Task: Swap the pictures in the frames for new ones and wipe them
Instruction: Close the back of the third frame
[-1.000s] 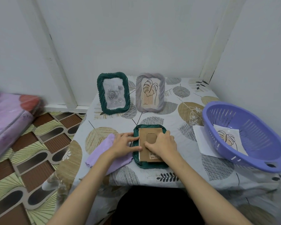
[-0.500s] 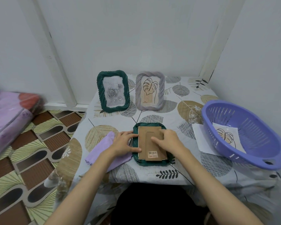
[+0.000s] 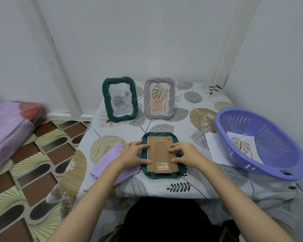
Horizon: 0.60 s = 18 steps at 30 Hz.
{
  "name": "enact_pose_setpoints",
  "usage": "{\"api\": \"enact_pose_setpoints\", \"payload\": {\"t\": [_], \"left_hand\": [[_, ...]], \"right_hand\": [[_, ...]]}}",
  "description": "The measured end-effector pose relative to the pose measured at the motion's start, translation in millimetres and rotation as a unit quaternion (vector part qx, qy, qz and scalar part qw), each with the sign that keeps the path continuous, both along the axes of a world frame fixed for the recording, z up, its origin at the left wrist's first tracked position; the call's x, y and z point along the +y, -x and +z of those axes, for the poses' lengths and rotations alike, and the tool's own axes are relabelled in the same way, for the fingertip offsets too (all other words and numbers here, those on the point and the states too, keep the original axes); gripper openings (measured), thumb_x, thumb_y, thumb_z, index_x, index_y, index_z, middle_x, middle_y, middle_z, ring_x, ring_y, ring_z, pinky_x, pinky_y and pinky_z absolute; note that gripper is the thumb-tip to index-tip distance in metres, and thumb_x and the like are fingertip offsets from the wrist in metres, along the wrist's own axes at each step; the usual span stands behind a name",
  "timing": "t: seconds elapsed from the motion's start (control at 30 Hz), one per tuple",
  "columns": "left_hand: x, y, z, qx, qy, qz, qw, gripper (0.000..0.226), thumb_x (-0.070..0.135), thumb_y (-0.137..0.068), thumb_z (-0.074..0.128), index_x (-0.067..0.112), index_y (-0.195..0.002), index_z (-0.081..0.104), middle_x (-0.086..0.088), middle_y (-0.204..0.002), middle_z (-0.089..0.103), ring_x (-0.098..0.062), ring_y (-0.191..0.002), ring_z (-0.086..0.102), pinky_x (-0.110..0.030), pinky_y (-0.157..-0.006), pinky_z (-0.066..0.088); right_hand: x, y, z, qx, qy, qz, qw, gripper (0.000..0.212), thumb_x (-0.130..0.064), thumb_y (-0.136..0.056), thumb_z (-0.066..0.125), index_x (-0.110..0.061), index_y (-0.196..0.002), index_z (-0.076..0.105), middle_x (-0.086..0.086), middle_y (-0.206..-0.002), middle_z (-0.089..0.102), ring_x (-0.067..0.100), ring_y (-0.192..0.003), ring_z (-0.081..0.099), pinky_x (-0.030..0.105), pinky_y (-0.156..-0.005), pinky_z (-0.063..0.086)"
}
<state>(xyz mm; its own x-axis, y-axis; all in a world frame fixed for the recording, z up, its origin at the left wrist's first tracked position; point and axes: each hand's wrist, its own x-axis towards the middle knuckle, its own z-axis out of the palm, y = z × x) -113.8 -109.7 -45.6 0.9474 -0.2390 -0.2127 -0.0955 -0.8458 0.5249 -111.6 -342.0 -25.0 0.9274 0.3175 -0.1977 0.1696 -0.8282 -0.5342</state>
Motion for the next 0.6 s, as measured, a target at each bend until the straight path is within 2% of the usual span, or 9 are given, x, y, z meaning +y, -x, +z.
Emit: {"api": "enact_pose_setpoints", "payload": {"t": [0.07,0.13,0.2,0.27,0.43,0.6], "left_hand": [[0.3,-0.7,1.5,0.004,-0.006,-0.001,1.0,0.072,0.045,-0.076,0.07,0.035,-0.139,0.037,0.0,-0.152,0.022,-0.024,-0.139,0.014,-0.04,-0.114,0.012],[0.1,-0.6,4.2,-0.012,0.027,0.018,0.999,0.07,0.047,-0.075,0.07,0.034,-0.137,0.04,-0.002,-0.154,0.018,-0.024,-0.14,0.012,-0.042,-0.114,0.012],[-4.2,-0.6,6.5,-0.051,0.064,0.041,0.996,0.074,0.062,-0.07,0.066,0.036,-0.135,0.041,-0.001,-0.155,0.015,-0.023,-0.141,0.01,-0.043,-0.114,0.013],[-14.8,-0.9,8.7,-0.087,0.036,0.029,0.995,0.083,0.076,-0.062,0.054,0.039,-0.135,0.04,0.003,-0.155,0.014,-0.022,-0.141,0.008,-0.043,-0.114,0.012],[-32.6,-12.5,6.4,-0.08,-0.023,0.018,0.996,0.071,0.07,-0.068,0.061,0.052,-0.132,0.035,0.003,-0.158,-0.001,-0.024,-0.144,-0.007,-0.048,-0.114,0.001],[-30.9,-18.9,0.8,-0.041,-0.048,0.024,0.998,0.073,0.072,-0.067,0.059,0.054,-0.133,0.032,-0.001,-0.158,-0.005,-0.029,-0.143,-0.011,-0.052,-0.114,-0.001]], "right_hand": [[-0.2,-2.5,-1.0,0.0,0.008,0.006,1.0,0.049,-0.019,-0.075,0.076,-0.017,-0.122,0.061,-0.001,-0.139,0.048,0.016,-0.125,0.044,0.029,-0.106,0.032],[-1.3,-5.3,-1.4,-0.006,-0.012,0.002,1.0,0.047,-0.02,-0.076,0.075,-0.017,-0.121,0.062,0.001,-0.136,0.05,0.017,-0.123,0.046,0.028,-0.104,0.034],[-2.7,-7.9,-2.2,-0.036,-0.041,-0.025,0.998,0.042,-0.022,-0.079,0.072,-0.018,-0.119,0.062,0.003,-0.131,0.052,0.02,-0.12,0.046,0.029,-0.102,0.034],[-3.5,-12.0,-5.1,-0.082,-0.041,-0.064,0.994,0.04,-0.028,-0.081,0.069,-0.02,-0.119,0.062,0.005,-0.124,0.054,0.024,-0.119,0.045,0.036,-0.103,0.036],[-3.1,-25.1,-8.2,-0.103,-0.025,-0.142,0.984,0.044,-0.038,-0.085,0.063,-0.022,-0.126,0.056,0.01,-0.126,0.05,0.031,-0.121,0.039,0.04,-0.099,0.036],[-2.1,-39.0,-7.4,-0.081,0.043,-0.123,0.988,0.056,-0.055,-0.083,0.057,-0.034,-0.134,0.046,0.011,-0.131,0.045,0.032,-0.123,0.033,0.041,-0.099,0.033]]}}
